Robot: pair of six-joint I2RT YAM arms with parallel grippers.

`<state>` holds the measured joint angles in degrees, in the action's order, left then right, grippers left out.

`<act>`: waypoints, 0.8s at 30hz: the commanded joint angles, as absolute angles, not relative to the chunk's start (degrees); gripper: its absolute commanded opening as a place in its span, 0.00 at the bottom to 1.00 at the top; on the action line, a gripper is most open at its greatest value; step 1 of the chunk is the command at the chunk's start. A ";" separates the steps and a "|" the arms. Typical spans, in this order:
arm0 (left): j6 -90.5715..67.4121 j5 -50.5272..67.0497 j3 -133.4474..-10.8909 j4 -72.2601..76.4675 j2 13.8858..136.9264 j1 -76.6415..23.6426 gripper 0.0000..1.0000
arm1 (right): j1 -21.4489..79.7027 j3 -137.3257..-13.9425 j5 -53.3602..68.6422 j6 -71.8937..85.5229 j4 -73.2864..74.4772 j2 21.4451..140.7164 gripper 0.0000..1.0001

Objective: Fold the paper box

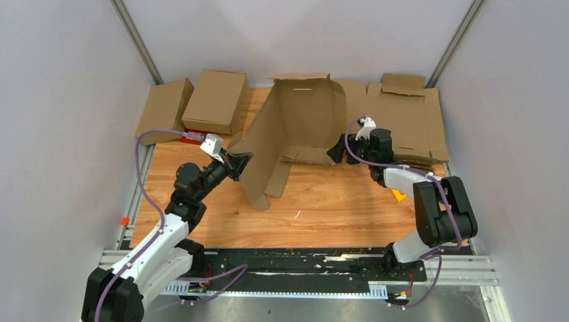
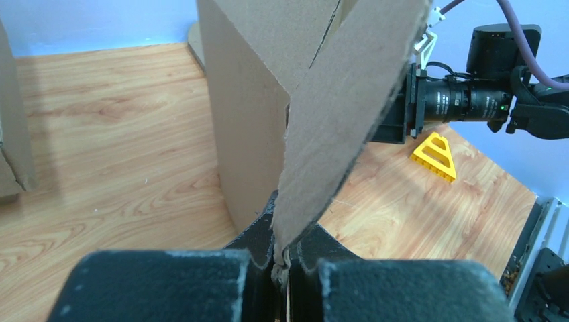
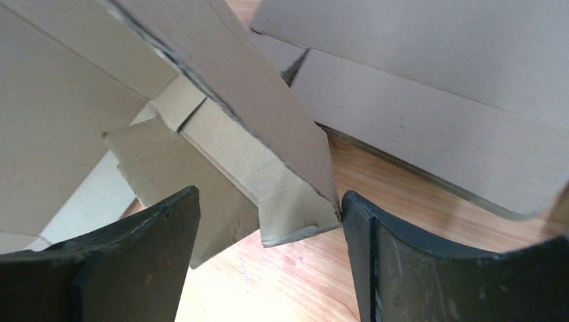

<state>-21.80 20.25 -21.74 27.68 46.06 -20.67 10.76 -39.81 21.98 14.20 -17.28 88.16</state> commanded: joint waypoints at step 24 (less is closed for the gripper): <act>-21.18 16.31 -18.40 29.95 37.77 -21.25 0.00 | 24.49 -42.03 27.84 15.09 -22.79 94.52 0.59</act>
